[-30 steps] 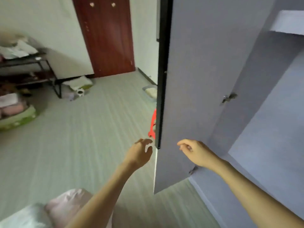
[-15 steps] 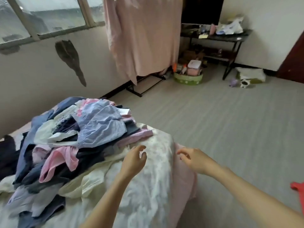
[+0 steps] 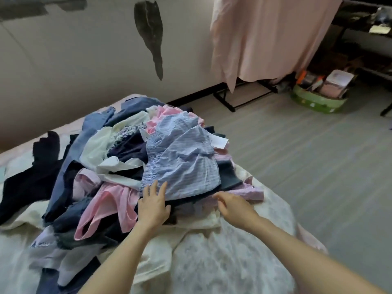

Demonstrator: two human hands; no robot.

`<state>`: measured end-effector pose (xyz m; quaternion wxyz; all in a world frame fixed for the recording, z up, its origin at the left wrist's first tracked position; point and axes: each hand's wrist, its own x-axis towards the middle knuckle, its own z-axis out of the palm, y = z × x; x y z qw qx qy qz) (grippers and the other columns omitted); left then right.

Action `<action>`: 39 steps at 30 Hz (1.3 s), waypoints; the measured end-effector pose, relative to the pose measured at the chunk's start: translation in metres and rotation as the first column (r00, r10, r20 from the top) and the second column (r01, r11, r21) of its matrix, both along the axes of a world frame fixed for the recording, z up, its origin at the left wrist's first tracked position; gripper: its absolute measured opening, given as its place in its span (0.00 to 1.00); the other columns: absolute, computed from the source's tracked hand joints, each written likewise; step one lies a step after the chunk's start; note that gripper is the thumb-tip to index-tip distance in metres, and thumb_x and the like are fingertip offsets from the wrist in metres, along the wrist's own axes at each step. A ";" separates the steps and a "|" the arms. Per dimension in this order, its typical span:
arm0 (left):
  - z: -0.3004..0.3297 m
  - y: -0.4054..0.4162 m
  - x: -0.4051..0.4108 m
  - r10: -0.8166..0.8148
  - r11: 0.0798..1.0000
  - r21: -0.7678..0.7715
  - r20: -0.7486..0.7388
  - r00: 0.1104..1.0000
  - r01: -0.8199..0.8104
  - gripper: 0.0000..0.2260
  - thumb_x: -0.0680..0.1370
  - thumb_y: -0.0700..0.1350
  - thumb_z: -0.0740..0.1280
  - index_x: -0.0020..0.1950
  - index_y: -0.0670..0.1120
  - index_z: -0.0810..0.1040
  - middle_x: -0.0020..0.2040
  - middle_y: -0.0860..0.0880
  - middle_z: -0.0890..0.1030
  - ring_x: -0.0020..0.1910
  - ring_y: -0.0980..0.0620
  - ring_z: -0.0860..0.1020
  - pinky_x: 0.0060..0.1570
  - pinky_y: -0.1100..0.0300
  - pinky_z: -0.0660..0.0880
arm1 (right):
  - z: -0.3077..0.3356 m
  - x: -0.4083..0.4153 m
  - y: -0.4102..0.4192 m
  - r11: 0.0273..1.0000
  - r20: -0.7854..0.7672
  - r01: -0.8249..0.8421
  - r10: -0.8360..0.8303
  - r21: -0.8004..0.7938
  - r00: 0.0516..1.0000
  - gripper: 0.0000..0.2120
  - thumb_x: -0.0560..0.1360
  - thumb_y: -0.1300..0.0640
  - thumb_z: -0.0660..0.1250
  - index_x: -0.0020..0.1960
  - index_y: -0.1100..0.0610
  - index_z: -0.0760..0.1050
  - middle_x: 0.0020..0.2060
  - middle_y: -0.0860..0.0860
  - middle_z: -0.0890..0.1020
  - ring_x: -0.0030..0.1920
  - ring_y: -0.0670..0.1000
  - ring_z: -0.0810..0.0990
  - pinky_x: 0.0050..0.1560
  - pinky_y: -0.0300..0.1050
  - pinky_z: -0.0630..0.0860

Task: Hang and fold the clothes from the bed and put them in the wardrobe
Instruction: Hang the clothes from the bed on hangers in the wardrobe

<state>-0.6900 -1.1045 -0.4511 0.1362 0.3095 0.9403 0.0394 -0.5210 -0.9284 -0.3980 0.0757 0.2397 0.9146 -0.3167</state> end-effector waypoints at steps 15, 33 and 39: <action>-0.008 0.033 -0.043 -0.109 0.779 0.600 -0.155 0.982 0.181 0.15 0.67 0.35 0.61 0.49 0.40 0.82 0.39 0.45 0.84 0.35 0.45 0.82 0.33 0.56 0.78 | -0.057 -0.063 0.008 0.998 -0.167 -0.020 0.009 -0.062 0.986 0.29 0.78 0.55 0.62 0.75 0.51 0.55 0.71 0.47 0.62 0.71 0.47 0.60 0.68 0.46 0.64; 0.146 0.104 0.180 -0.595 0.605 0.794 0.500 0.629 -0.059 0.20 0.69 0.52 0.71 0.59 0.49 0.75 0.53 0.52 0.82 0.53 0.54 0.80 0.54 0.56 0.77 | 0.101 0.151 0.039 0.790 -0.359 0.459 -0.600 -0.406 0.715 0.07 0.78 0.60 0.63 0.42 0.62 0.72 0.35 0.53 0.74 0.39 0.48 0.70 0.38 0.47 0.68; 0.170 0.132 0.312 -0.757 0.420 0.860 0.156 0.634 0.290 0.07 0.77 0.44 0.64 0.51 0.42 0.78 0.43 0.46 0.83 0.41 0.50 0.79 0.42 0.55 0.74 | 0.147 0.332 0.021 0.588 -0.268 0.385 -0.734 -0.712 0.625 0.22 0.69 0.54 0.70 0.62 0.52 0.72 0.56 0.53 0.80 0.57 0.51 0.79 0.56 0.49 0.75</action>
